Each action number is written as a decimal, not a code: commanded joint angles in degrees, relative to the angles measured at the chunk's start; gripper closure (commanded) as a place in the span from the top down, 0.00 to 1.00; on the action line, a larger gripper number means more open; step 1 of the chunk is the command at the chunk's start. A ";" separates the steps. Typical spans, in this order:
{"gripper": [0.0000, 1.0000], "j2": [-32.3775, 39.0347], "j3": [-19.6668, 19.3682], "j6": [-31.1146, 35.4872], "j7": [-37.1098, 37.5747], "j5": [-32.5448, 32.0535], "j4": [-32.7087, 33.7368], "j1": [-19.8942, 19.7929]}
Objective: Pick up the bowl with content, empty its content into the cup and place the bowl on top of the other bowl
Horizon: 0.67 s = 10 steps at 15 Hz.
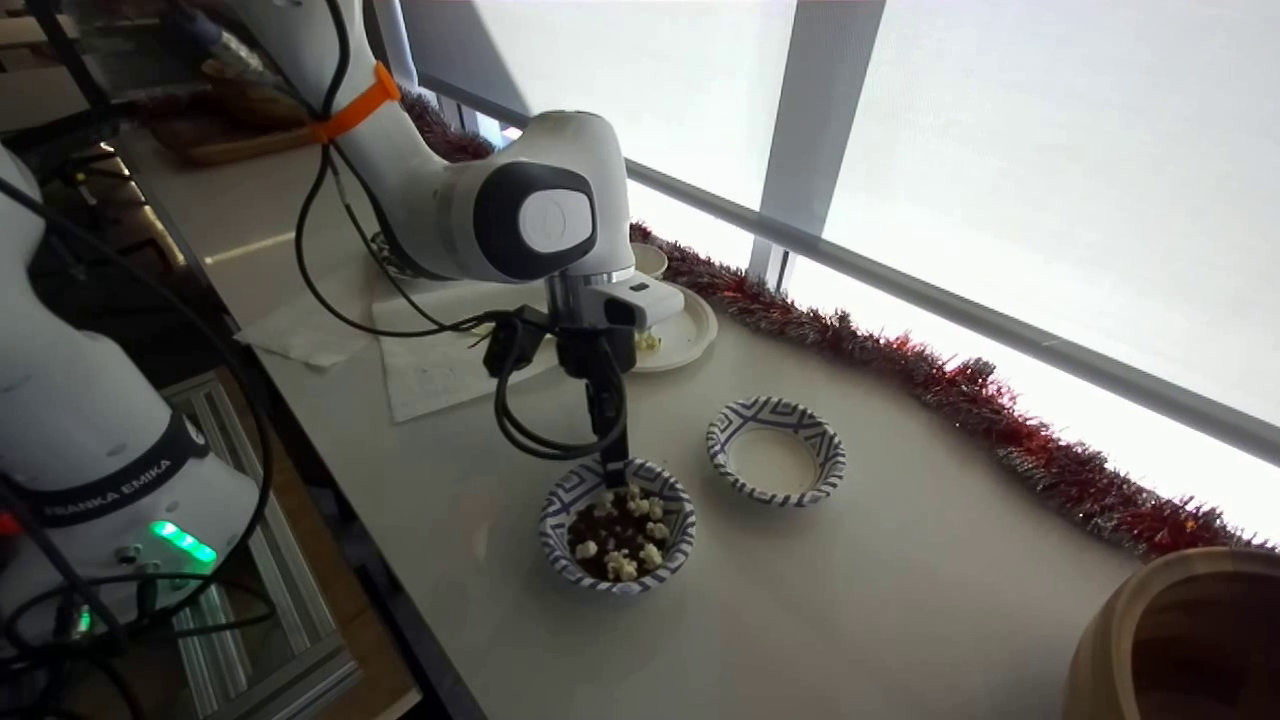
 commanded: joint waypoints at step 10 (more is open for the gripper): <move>0.41 0.36 -2.02 5.15 0.65 0.84 0.18 0.78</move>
